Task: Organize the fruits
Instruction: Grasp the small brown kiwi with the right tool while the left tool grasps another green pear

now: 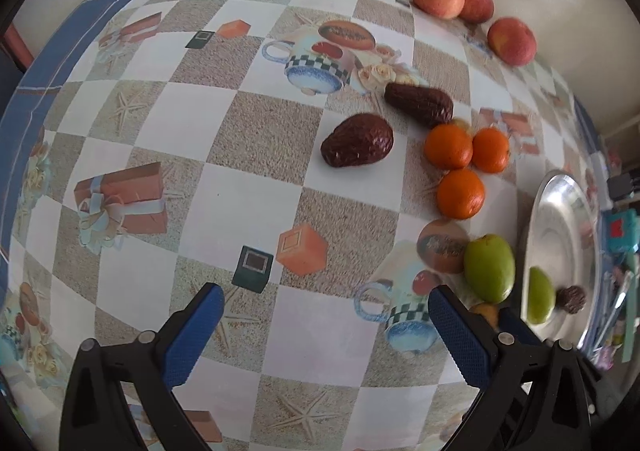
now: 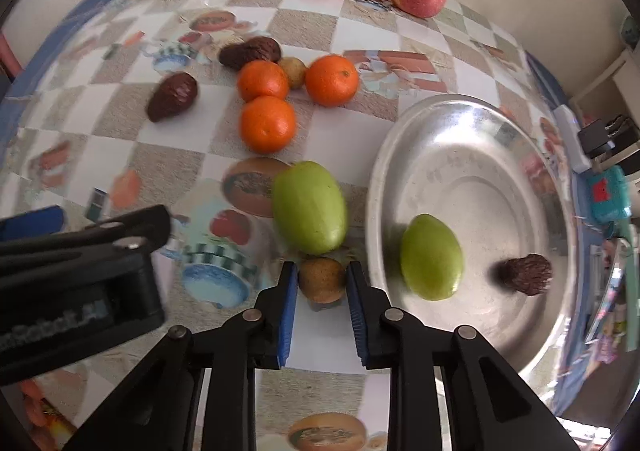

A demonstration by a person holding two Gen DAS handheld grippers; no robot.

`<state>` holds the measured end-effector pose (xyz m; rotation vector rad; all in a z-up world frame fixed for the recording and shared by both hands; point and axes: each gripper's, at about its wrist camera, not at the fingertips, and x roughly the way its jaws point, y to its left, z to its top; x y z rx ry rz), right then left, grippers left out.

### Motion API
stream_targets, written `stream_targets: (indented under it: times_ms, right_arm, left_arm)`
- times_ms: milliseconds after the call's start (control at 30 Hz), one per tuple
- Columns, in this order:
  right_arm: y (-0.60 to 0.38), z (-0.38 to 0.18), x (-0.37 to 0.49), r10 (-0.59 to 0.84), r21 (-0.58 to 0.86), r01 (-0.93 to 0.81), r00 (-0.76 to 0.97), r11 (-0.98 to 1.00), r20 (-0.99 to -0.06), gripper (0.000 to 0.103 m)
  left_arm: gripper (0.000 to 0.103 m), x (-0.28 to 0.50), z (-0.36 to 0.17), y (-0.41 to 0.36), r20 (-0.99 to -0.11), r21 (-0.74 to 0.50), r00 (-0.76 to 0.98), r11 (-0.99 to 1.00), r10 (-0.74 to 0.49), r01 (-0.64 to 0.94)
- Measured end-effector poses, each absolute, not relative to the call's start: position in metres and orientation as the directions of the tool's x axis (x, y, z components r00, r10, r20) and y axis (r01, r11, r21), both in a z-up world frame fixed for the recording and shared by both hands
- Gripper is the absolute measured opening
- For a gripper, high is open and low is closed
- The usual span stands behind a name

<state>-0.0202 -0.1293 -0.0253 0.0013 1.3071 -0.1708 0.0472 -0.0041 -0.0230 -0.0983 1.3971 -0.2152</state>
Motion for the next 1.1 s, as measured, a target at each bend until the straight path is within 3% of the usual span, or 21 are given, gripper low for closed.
stream_targets:
  times_ms: [300,367,667,900,967,1100]
  right_arm:
    - [-0.144,0.000,-0.026,0.006,0.077,0.196,0.340,0.978,-0.940,0.026]
    - [-0.153,0.005,-0.027,0.017,0.104,0.224,0.359,0.969,-0.933,0.026]
    - [-0.194,0.013,-0.032,-0.043,0.110,0.367,0.384,0.924,-0.922,0.026]
    - [-0.208,0.009,-0.034,-0.047,0.115,0.407,0.367,0.906,-0.929,0.026]
    - [-0.211,0.008,-0.034,-0.043,0.119,0.412,0.364,0.903,-0.930,0.026]
    - [-0.216,0.006,-0.034,-0.041,0.125,0.426,0.359,0.896,-0.932,0.026]
  left_arm:
    - [0.100,0.053,-0.018,-0.004,-0.919,-0.345,0.183,0.937,-0.349,0.057]
    - [0.090,0.052,-0.019,-0.014,-0.913,-0.364,0.171,0.929,-0.371,0.073]
    - [0.067,0.046,-0.020,-0.055,-0.854,-0.480,0.127,0.859,-0.504,0.179]
    - [0.061,0.047,-0.026,-0.071,-0.844,-0.505,0.100,0.843,-0.527,0.183]
    - [0.053,0.048,-0.029,-0.074,-0.846,-0.505,0.092,0.845,-0.525,0.173]
    - [0.049,0.051,-0.036,-0.079,-0.833,-0.535,0.072,0.831,-0.549,0.151]
